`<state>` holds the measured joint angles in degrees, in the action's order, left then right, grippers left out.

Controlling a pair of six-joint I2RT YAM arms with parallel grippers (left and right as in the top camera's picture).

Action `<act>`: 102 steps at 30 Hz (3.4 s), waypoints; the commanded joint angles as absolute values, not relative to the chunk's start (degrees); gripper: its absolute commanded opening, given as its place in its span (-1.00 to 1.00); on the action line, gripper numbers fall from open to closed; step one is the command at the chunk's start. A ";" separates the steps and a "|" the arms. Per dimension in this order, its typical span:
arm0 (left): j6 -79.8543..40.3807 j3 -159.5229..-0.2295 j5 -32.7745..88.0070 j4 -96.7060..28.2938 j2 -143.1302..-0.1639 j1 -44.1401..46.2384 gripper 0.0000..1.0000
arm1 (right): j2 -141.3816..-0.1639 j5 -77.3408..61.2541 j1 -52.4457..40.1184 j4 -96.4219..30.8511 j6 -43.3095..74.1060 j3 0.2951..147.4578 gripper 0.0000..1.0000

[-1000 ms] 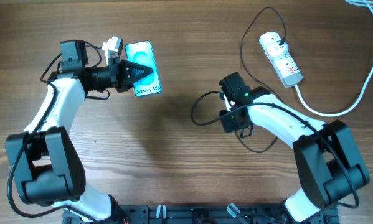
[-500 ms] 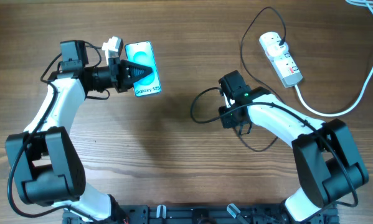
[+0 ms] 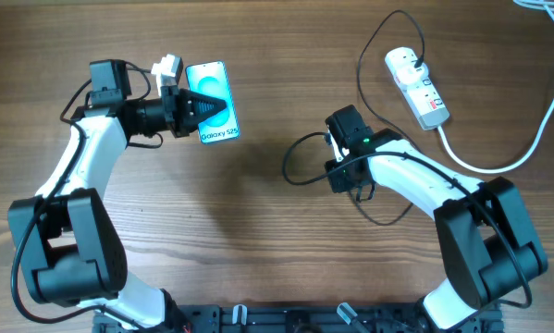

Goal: Plug charger to phone and switch on socket

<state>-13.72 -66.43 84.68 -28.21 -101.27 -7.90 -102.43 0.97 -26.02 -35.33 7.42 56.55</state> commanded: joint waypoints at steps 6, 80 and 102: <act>-12.40 -66.32 85.82 -28.08 -99.53 -8.10 -0.92 | -105.27 -2.85 -26.17 -37.06 3.51 55.00 -0.63; -15.86 -66.32 90.30 -28.86 -99.53 -4.75 -0.92 | -98.04 -60.82 -34.28 20.75 43.68 57.74 -0.91; -15.84 -66.32 90.32 -26.33 -99.53 -7.25 -0.92 | -98.04 -57.58 -33.54 21.96 48.27 57.74 -0.91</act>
